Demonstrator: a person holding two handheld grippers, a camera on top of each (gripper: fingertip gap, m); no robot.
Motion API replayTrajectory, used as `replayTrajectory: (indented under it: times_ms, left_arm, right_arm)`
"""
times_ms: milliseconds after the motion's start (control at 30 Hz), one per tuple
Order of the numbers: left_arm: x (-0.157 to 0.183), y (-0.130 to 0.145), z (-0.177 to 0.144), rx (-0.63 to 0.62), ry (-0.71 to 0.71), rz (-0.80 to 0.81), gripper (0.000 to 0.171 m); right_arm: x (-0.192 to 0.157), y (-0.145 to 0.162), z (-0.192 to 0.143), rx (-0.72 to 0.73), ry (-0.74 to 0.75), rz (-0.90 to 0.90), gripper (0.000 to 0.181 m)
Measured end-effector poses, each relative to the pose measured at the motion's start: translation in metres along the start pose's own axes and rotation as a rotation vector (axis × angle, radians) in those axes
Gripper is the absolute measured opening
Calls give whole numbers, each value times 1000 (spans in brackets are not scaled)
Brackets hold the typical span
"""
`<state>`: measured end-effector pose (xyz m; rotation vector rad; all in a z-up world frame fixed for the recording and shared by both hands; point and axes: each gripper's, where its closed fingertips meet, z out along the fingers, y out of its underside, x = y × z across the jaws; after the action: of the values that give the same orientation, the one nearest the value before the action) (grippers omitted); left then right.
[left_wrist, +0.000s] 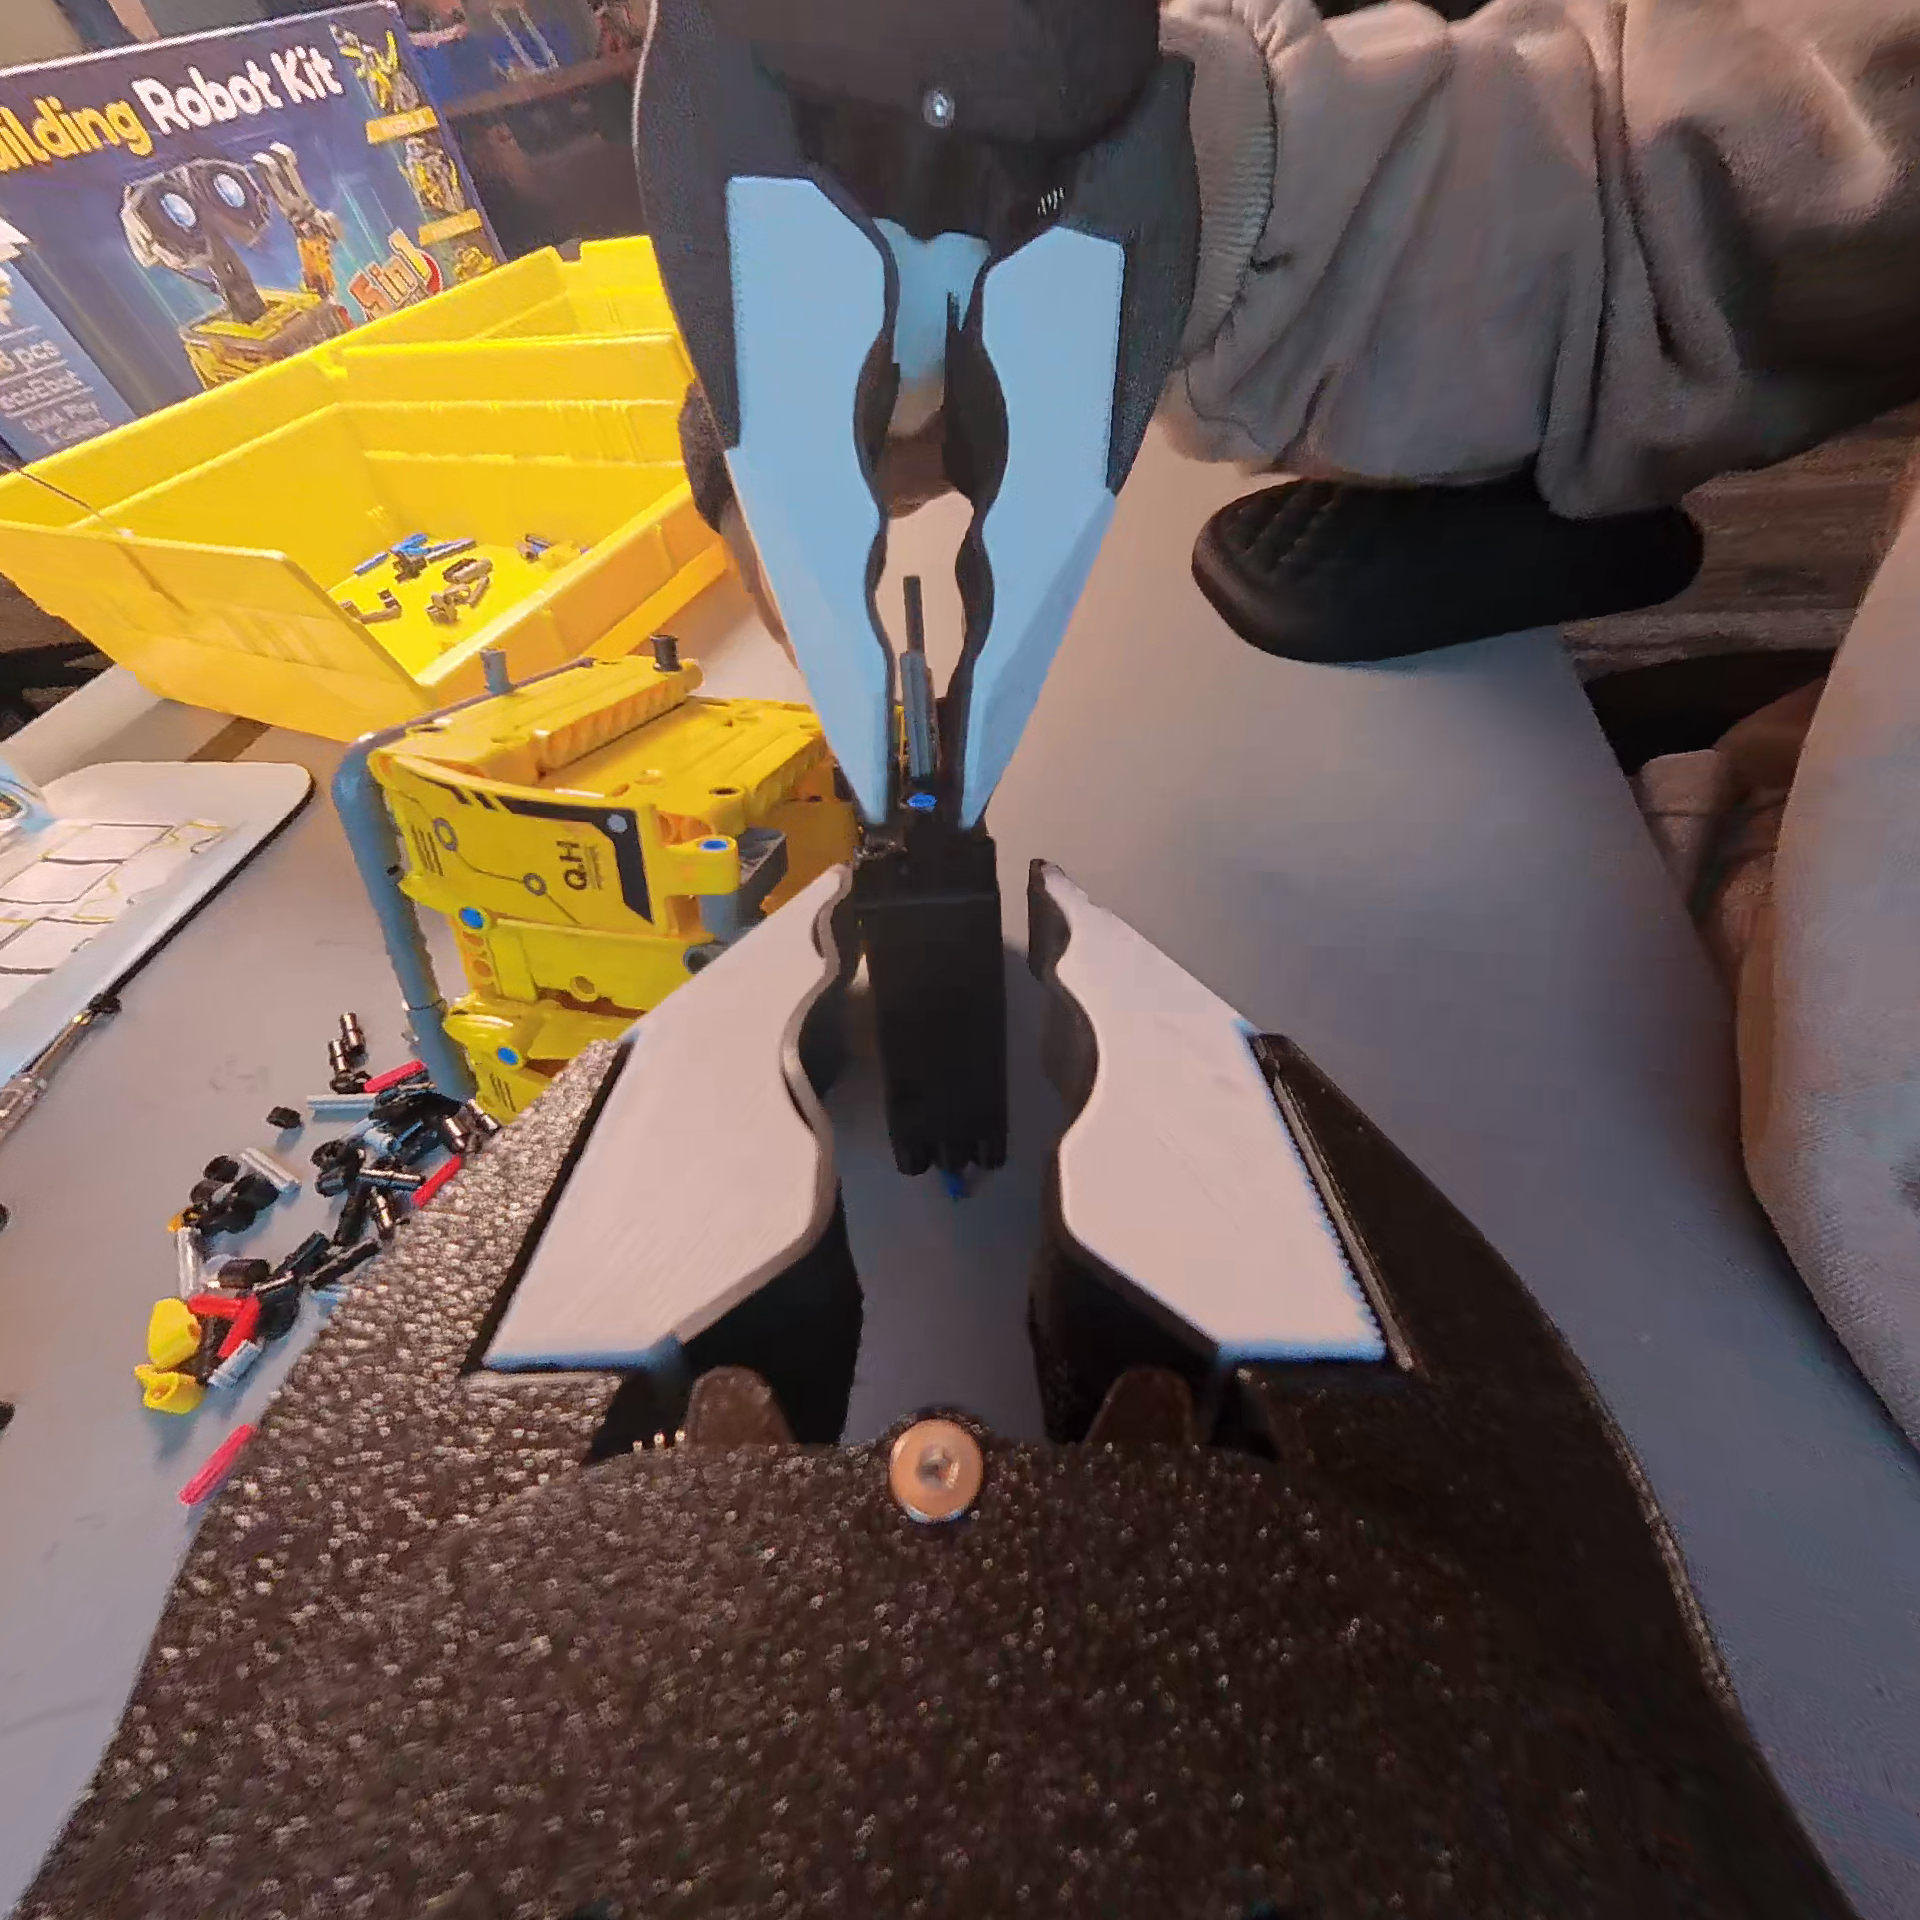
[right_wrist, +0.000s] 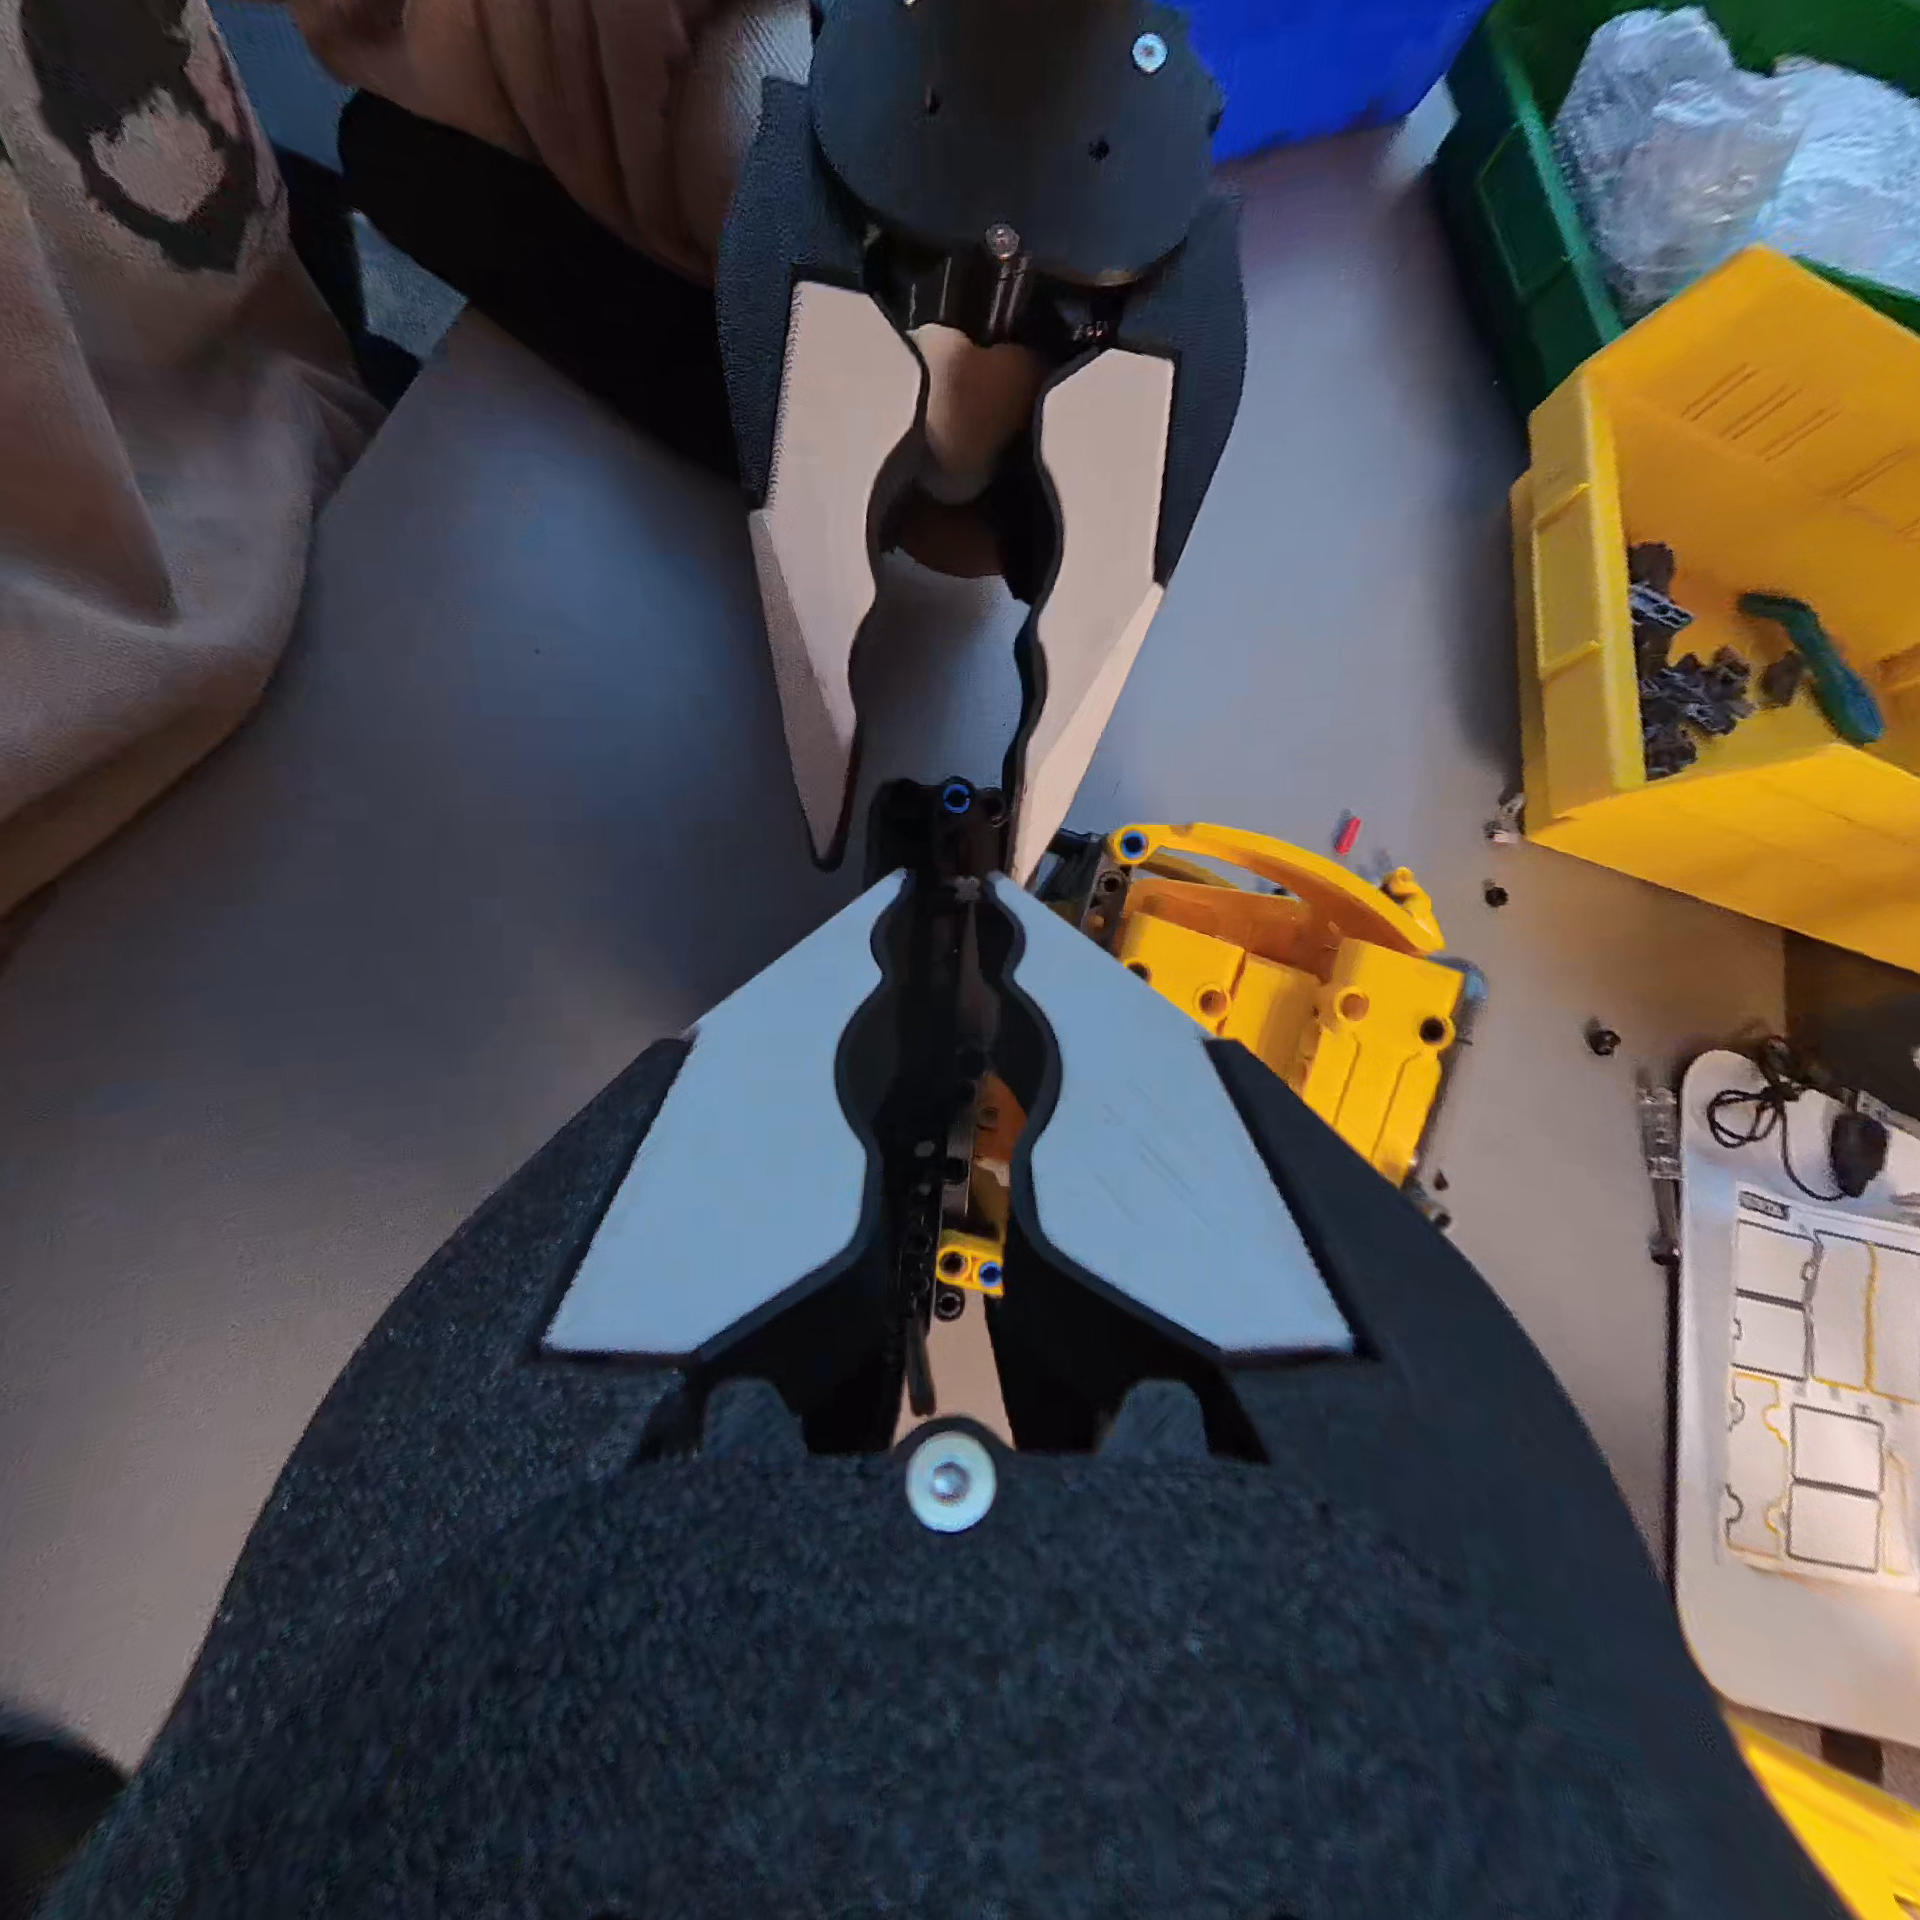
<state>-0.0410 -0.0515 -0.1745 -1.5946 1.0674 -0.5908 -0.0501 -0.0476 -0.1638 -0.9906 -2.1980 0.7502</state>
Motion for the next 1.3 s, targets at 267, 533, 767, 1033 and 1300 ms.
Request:
replayTrajectory:
  times_ms: [267, 533, 767, 1033, 1300]
  left_arm:
    - [-2, 4, 9, -49, -37, 17, 27]
    - [0, 7, 7, -66, -18, 30, 27]
    - [7, 3, 8, -17, 9, 21, 28]
    - [13, -5, 11, 39, 43, -2, 28]
    - [3, 6, 7, -2, 35, -28, 27]
  right_arm:
    - [-1, -10, 12, -55, -45, -2, 5]
    - [-5, -13, 14, -59, -45, 54, 3]
    - [-10, -16, 10, 0, -36, 130, 3]
    - [-15, -17, 0, 120, -21, 245, 2]
    - [-2, -47, -62, 263, 117, 241, 4]
